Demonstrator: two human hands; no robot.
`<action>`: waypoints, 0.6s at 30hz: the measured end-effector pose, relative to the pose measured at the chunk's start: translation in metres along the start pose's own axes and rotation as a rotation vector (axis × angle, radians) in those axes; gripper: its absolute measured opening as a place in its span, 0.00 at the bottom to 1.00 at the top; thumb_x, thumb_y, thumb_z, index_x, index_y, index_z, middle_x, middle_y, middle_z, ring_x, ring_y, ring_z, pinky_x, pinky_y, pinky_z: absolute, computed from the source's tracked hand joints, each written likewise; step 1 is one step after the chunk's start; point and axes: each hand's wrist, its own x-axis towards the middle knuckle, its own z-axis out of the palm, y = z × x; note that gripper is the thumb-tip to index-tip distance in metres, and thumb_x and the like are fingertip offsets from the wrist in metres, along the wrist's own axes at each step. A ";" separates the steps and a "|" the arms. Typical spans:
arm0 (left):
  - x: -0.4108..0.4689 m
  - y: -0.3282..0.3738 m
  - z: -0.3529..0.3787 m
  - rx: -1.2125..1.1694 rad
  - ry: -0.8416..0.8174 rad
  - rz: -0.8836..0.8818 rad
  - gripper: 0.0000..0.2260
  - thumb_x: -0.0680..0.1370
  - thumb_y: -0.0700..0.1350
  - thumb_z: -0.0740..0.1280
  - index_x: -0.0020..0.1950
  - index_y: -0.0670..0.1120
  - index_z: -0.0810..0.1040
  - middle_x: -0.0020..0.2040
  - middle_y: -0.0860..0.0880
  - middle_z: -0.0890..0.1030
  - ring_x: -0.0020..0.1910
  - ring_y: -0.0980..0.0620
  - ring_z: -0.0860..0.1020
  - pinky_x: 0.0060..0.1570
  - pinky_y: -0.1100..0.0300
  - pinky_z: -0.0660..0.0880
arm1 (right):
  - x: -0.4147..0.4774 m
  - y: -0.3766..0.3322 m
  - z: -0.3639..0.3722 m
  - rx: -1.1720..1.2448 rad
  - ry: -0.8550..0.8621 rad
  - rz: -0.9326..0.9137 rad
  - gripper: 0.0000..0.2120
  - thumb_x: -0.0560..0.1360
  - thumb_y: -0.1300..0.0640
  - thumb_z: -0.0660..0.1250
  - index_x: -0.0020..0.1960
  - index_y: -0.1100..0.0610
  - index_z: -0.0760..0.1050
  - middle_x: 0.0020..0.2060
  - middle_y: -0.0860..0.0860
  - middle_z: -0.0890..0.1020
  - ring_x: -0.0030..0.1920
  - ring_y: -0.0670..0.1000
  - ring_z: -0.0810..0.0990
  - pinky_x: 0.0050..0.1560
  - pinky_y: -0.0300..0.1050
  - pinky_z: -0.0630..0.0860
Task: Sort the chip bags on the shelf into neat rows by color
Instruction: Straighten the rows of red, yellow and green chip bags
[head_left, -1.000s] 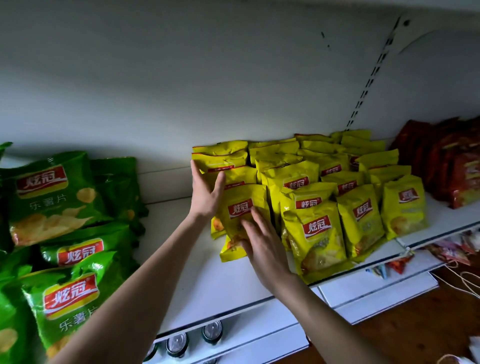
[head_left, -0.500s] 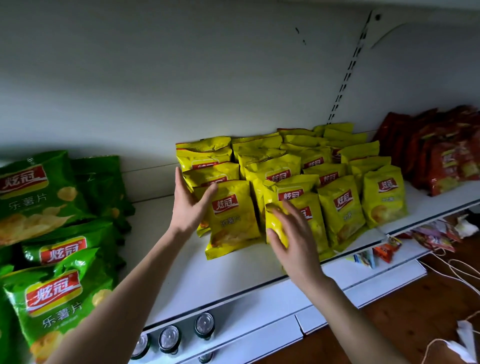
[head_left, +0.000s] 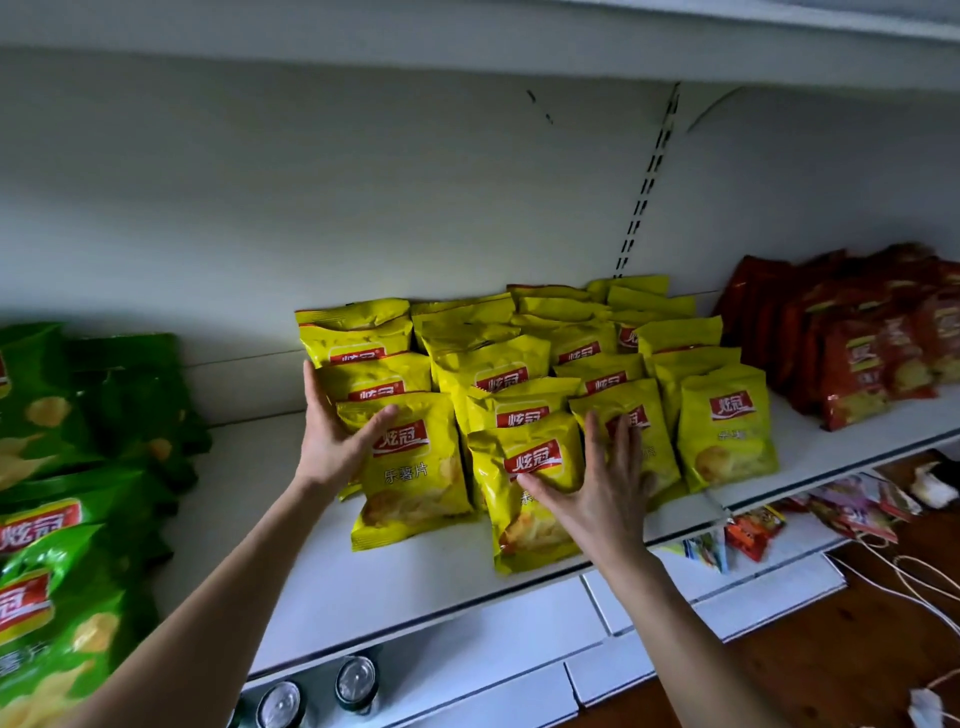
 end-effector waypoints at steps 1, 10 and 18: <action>0.000 0.000 0.002 0.003 -0.001 -0.009 0.57 0.58 0.61 0.74 0.77 0.54 0.42 0.68 0.54 0.66 0.66 0.51 0.71 0.63 0.42 0.71 | 0.001 0.001 0.000 0.001 -0.003 -0.006 0.57 0.53 0.20 0.48 0.76 0.48 0.47 0.75 0.57 0.48 0.75 0.58 0.43 0.68 0.68 0.48; -0.002 0.005 0.017 0.024 -0.017 -0.089 0.65 0.51 0.72 0.74 0.76 0.56 0.38 0.69 0.51 0.66 0.65 0.49 0.72 0.61 0.42 0.72 | 0.010 0.014 -0.004 -0.010 -0.017 -0.018 0.61 0.51 0.16 0.39 0.76 0.48 0.45 0.75 0.56 0.47 0.75 0.58 0.42 0.68 0.67 0.48; 0.003 0.007 0.028 0.043 -0.051 -0.078 0.66 0.51 0.73 0.73 0.76 0.58 0.38 0.66 0.54 0.68 0.64 0.47 0.73 0.60 0.40 0.73 | 0.017 0.022 -0.014 0.007 -0.048 0.004 0.56 0.56 0.22 0.54 0.76 0.48 0.45 0.76 0.56 0.45 0.75 0.57 0.41 0.69 0.66 0.47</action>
